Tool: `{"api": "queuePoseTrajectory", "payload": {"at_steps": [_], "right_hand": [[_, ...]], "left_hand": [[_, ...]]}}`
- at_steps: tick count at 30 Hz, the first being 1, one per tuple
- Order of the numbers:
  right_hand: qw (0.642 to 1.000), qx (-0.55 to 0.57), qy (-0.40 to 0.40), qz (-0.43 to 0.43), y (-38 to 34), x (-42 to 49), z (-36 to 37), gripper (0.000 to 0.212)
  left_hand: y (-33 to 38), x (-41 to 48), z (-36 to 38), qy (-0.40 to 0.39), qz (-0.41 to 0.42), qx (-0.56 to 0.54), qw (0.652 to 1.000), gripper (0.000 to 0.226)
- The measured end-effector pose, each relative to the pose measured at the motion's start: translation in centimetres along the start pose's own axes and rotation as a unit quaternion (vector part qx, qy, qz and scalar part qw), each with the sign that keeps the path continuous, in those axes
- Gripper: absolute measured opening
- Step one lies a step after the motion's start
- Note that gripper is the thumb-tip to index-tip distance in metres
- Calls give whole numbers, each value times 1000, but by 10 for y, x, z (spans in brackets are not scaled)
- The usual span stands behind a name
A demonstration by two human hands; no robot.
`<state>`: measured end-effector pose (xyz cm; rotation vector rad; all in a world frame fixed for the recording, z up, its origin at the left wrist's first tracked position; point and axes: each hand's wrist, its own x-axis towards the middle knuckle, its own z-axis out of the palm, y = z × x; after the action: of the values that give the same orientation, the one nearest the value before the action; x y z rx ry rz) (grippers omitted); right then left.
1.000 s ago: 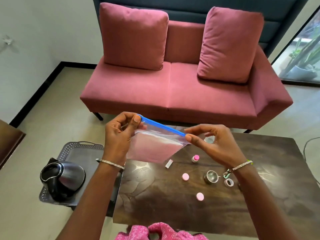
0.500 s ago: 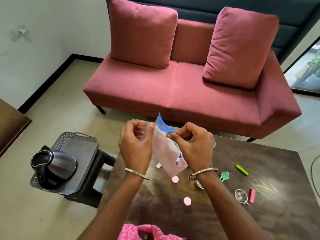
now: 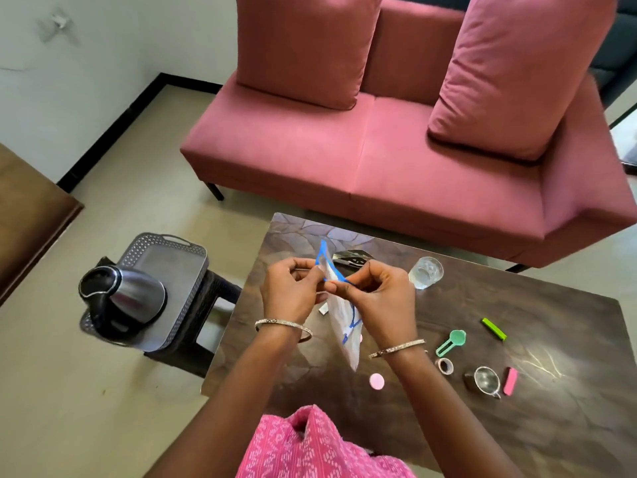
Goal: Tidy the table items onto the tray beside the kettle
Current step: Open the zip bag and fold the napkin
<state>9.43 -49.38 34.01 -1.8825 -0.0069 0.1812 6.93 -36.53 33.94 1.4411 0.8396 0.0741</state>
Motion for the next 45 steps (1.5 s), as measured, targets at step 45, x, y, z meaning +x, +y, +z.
{"api": "queuePoseTrajectory", "payload": {"at_steps": [45], "right_hand": [[939,224,-217,143,-9,30,14,45]], "left_hand": [[-57,99,-96,-264,-222,-302,889,51]]}}
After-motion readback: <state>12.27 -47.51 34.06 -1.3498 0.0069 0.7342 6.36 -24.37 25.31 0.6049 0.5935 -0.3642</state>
